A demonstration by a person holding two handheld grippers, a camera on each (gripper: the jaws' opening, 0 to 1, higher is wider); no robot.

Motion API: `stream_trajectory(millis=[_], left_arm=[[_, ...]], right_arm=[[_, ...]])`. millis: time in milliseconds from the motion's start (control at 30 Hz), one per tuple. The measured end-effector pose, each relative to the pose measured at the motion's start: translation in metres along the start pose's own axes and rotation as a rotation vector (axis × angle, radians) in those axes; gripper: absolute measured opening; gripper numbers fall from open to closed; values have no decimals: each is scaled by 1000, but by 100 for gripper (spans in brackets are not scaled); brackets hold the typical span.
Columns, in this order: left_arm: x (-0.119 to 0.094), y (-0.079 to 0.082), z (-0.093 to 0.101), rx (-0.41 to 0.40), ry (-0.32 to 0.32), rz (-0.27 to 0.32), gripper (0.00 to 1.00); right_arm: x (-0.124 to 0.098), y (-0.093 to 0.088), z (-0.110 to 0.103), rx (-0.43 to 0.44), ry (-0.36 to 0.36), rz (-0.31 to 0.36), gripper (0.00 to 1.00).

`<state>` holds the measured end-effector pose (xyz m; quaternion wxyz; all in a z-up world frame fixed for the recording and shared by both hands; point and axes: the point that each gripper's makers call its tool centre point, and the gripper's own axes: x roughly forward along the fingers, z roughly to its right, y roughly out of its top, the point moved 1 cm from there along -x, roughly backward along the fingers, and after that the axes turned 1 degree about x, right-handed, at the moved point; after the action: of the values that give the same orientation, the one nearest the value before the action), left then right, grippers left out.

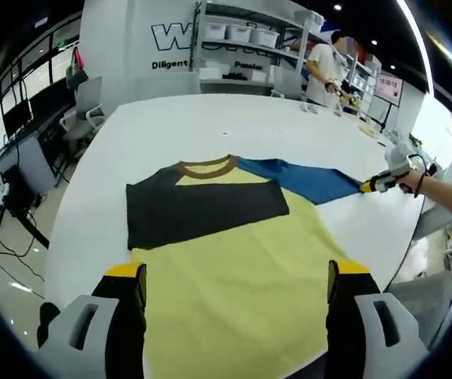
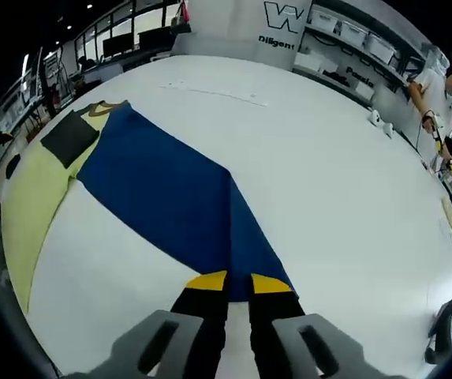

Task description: Fold the garment on the visible template until the final outline fits inside the template.

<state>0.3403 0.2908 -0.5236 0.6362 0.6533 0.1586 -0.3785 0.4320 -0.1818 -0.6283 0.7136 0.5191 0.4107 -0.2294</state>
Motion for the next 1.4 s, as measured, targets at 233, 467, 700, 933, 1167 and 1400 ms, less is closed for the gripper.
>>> stream_trajectory(millis=[233, 467, 700, 933, 1167, 1400], left_arm=[[-4, 7, -1, 11, 12, 25, 95], [-6, 9, -2, 13, 13, 37, 95], [-9, 4, -1, 14, 7, 17, 97], [-14, 0, 0, 49, 9, 4, 99], [-17, -1, -1, 42, 6, 6, 99], [-22, -2, 2, 50, -11, 7, 99]], right_arm=[[-8, 12, 10, 49, -9, 35, 0], [-22, 28, -14, 103, 164, 31, 0], [-32, 47, -27, 128, 224, 34, 0], [-40, 71, -55, 117, 294, 43, 0], [-50, 95, -78, 82, 341, 72, 0], [-62, 130, -110, 46, 413, 119, 0]])
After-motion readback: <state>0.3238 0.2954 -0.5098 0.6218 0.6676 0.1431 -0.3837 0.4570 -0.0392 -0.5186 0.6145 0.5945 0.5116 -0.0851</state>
